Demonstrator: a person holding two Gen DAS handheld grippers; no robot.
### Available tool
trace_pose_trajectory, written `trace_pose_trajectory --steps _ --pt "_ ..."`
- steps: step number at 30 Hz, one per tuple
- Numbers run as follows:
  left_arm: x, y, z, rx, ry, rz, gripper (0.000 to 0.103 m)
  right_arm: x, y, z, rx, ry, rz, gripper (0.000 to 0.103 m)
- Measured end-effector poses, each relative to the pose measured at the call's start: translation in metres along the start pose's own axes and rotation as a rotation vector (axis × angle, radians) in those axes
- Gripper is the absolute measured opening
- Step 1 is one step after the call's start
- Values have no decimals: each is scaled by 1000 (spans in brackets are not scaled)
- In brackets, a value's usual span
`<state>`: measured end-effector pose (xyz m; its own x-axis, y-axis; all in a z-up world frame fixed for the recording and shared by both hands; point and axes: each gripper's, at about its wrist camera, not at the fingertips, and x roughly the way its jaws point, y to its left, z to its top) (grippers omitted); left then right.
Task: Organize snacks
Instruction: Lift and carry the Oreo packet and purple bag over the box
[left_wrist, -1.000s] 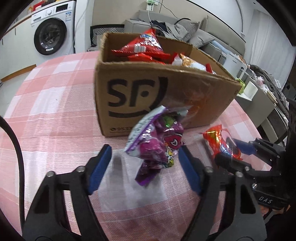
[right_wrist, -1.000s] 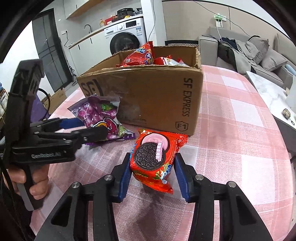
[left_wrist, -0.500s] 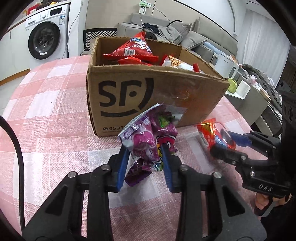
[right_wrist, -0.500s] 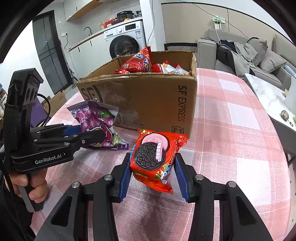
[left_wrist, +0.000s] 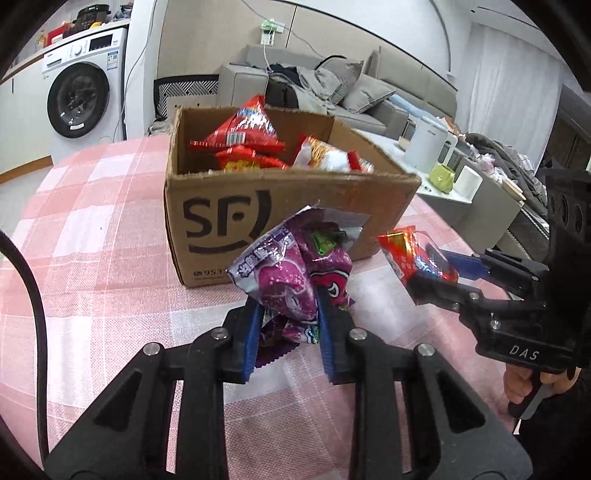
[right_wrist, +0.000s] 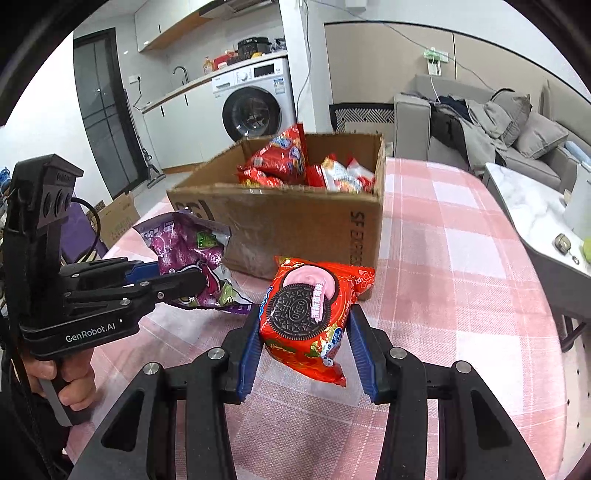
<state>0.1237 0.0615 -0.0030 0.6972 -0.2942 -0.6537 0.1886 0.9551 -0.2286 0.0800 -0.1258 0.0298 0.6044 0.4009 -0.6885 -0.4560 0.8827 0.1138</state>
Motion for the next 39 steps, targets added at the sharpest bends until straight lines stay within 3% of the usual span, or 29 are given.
trace_pose_trajectory --steps 11,21,30,39 --pt "-53 -6 10 15 -83 -10 24 -34 6 12 -21 -77 -1 45" --pt "-101 0 28 7 -156 35 24 -53 -1 30 -7 -129 -5 45" --pt "-113 1 60 24 -187 69 24 -58 -7 63 -19 -163 2 45" --pt "-98 5 97 20 -184 101 24 -43 -11 96 -42 -164 12 45"
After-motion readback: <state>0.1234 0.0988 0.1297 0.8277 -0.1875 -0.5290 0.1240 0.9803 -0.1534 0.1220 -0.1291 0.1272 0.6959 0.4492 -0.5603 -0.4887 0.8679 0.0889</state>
